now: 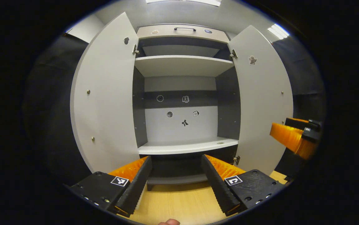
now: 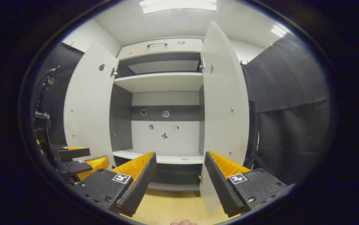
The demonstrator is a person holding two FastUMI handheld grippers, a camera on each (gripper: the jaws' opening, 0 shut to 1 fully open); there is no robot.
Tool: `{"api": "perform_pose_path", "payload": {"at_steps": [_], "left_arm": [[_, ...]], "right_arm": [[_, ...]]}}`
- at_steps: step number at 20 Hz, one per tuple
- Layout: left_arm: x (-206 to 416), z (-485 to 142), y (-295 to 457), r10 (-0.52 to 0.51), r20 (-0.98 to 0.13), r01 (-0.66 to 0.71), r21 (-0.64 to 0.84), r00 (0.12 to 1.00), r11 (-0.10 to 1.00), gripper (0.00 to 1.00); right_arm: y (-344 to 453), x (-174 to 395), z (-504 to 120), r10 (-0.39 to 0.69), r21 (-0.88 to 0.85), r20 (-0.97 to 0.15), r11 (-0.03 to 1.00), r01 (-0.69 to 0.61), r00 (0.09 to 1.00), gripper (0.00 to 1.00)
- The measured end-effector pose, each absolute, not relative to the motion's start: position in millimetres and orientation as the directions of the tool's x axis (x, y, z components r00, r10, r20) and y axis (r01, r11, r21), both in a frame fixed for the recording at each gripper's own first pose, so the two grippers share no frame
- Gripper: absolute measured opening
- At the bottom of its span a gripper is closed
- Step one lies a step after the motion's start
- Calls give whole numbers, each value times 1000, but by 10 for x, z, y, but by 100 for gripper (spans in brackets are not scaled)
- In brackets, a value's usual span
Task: Open the right door of the double-door shoe cabinet with the right hand, and open the left door with the left hand.
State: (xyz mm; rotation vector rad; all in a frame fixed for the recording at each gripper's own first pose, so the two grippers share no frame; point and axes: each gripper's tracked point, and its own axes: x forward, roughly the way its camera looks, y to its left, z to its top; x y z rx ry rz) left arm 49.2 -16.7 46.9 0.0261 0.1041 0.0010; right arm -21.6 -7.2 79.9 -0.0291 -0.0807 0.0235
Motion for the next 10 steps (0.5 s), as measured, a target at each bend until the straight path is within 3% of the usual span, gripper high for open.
{"api": "perform_pose_path", "payload": {"at_steps": [4,10], "left_arm": [[467,577,6,83,-52,-81,44,995,996,95],[415,701,-95,75,31,-77,75,997,994,95]], "right_arm": [[16,-189,678,77,-50,104,996,-73,992,98],[32,-141,595,113,7,100,993,-114,989,99]]}}
